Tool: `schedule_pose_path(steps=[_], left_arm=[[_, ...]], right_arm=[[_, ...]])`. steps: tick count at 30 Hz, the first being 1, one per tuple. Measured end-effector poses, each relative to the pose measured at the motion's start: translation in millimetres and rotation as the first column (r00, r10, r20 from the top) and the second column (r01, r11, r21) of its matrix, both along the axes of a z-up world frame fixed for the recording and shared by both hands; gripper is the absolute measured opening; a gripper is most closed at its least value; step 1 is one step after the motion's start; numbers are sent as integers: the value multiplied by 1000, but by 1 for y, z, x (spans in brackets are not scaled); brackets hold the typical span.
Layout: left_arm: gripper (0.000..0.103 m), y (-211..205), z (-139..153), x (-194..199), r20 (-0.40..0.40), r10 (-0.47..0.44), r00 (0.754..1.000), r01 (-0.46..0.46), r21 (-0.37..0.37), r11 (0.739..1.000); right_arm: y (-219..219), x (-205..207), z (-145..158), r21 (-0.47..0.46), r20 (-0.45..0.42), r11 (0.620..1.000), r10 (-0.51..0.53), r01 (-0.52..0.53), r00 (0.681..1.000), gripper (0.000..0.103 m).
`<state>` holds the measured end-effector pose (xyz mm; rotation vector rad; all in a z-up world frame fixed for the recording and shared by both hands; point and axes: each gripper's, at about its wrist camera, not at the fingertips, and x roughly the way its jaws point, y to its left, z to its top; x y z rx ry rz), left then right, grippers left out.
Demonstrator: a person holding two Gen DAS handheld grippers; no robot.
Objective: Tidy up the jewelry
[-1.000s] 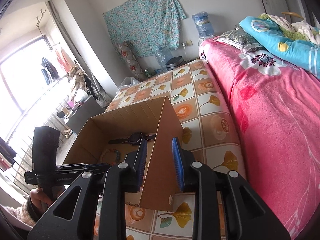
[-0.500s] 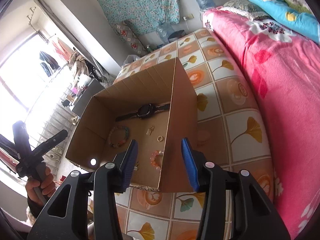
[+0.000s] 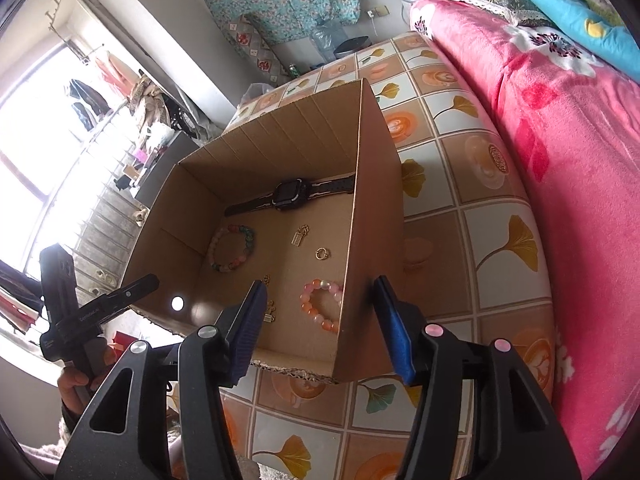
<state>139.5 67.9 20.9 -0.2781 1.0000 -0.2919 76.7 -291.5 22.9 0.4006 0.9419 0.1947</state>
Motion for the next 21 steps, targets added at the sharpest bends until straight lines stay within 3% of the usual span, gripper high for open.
schedule_pose_path(steps=[13, 21], left_arm=[[77, 22, 2, -58, 4, 31, 1000, -30, -48, 998], [77, 21, 0, -93, 62, 30, 998, -27, -39, 999]], right_arm=[[15, -43, -2, 5, -8, 1000, 13, -13, 1000, 55], [16, -69, -3, -2, 1, 1000, 4, -4, 1000, 55]])
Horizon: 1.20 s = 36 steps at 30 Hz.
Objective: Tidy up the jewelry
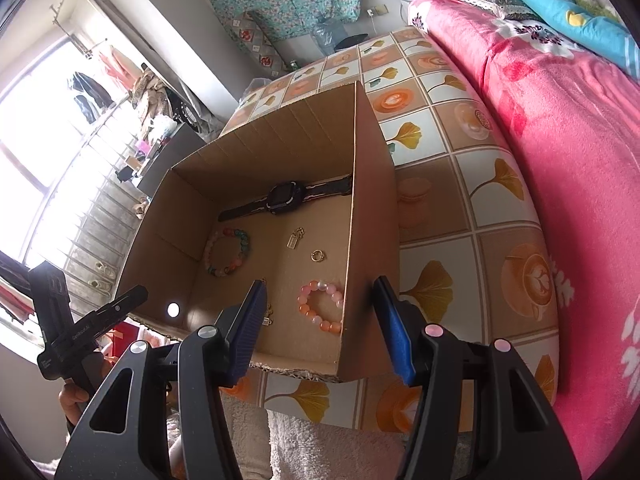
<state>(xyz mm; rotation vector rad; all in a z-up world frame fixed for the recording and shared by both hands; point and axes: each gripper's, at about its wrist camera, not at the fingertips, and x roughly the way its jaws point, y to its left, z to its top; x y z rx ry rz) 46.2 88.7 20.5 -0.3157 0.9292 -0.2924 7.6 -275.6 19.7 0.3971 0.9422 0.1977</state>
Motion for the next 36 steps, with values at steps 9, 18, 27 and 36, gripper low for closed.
schedule_pose_path(steps=[9, 18, 27, 36], left_arm=[[77, 12, 5, -28, 109, 38, 993, -35, -22, 999], [79, 12, 31, -79, 258, 19, 966, -32, 44, 999], [90, -23, 39, -115, 258, -27, 966, -6, 126, 992], [92, -47, 29, -111, 208, -89, 974, 34, 254, 967]], right_arm=[[-8, -30, 1, -7, 64, 998, -56, 57, 996, 55], [-1, -76, 14, -80, 154, 989, -108, 121, 982, 58], [41, -111, 29, -228, 219, 969, -48, 99, 974, 87], [71, -105, 13, -279, 157, 954, -66, 109, 985, 97]])
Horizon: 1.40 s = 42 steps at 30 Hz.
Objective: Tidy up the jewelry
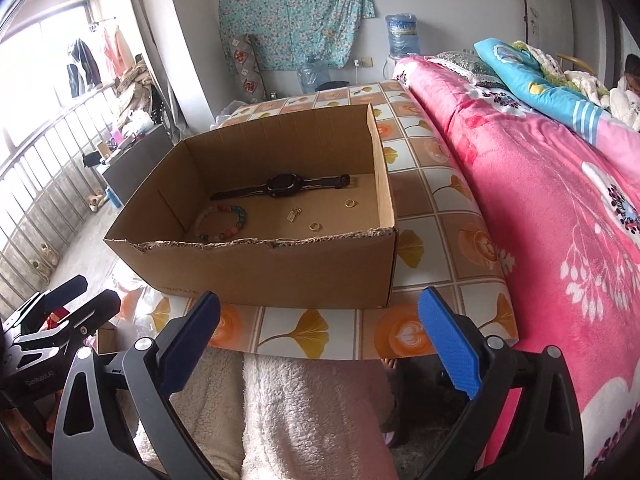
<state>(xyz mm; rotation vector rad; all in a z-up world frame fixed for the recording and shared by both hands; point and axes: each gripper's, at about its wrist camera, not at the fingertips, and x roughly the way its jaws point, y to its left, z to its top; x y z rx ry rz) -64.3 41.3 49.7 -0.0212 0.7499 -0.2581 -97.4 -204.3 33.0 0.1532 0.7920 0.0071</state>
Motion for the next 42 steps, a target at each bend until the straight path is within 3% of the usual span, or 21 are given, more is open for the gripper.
schedule_pose_path(steps=[5, 15, 42], left_arm=[[92, -2, -2, 11, -4, 41, 999, -41, 34, 999], [92, -5, -11, 39, -134, 77, 988, -69, 66, 995], [92, -16, -17, 60, -194, 105, 975, -86, 104, 991]], right_arm=[[14, 9, 0, 10, -28, 999, 31, -31, 999, 97], [30, 30, -6, -1, -87, 998, 55, -55, 995, 97], [24, 43, -14, -26, -146, 1000, -3, -1, 989, 97]])
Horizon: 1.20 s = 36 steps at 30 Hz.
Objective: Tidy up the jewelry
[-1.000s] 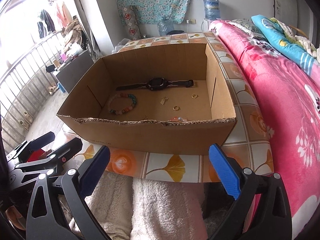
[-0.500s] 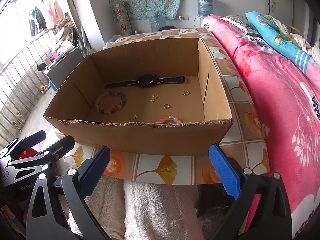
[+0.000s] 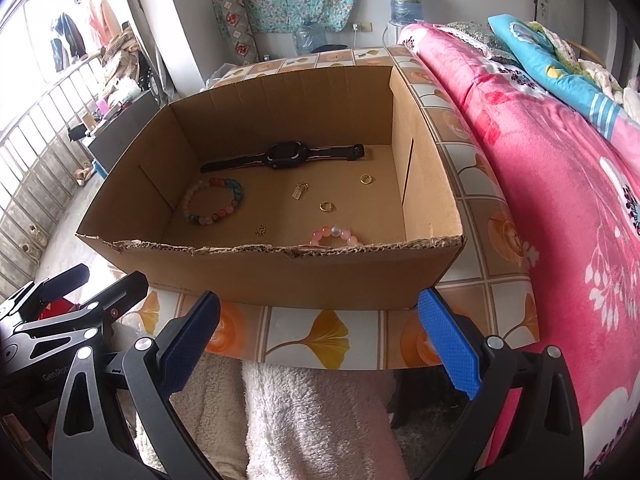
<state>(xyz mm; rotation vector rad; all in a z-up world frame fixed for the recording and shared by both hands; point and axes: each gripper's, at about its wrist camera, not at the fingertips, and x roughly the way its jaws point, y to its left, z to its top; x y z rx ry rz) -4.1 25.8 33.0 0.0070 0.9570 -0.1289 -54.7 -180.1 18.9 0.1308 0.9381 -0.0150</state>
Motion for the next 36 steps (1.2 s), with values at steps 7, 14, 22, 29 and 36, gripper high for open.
schedule_pose_path(steps=[7, 14, 22, 29, 36], left_arm=[[92, -2, -4, 3, -20, 2, 1000, -2, 4, 1000], [92, -4, -4, 4, -21, 0, 1000, 0, 12, 1000], [92, -7, -6, 5, -28, -7, 1000, 7, 15, 1000], [92, -7, -9, 6, -39, -9, 999, 10, 14, 1000], [92, -6, -11, 7, -44, -10, 999, 11, 13, 1000]], right_arm=[[-1, 4, -4, -6, -18, 1000, 1, -1, 1000, 97], [-2, 4, -5, -1, -24, 1000, -1, 1, 1000, 97], [-3, 4, -7, 4, -33, 1000, -8, 8, 999, 97], [-4, 5, -10, 5, -42, 1000, -10, 10, 999, 97], [-4, 5, -11, 7, -47, 1000, -12, 12, 999, 97]])
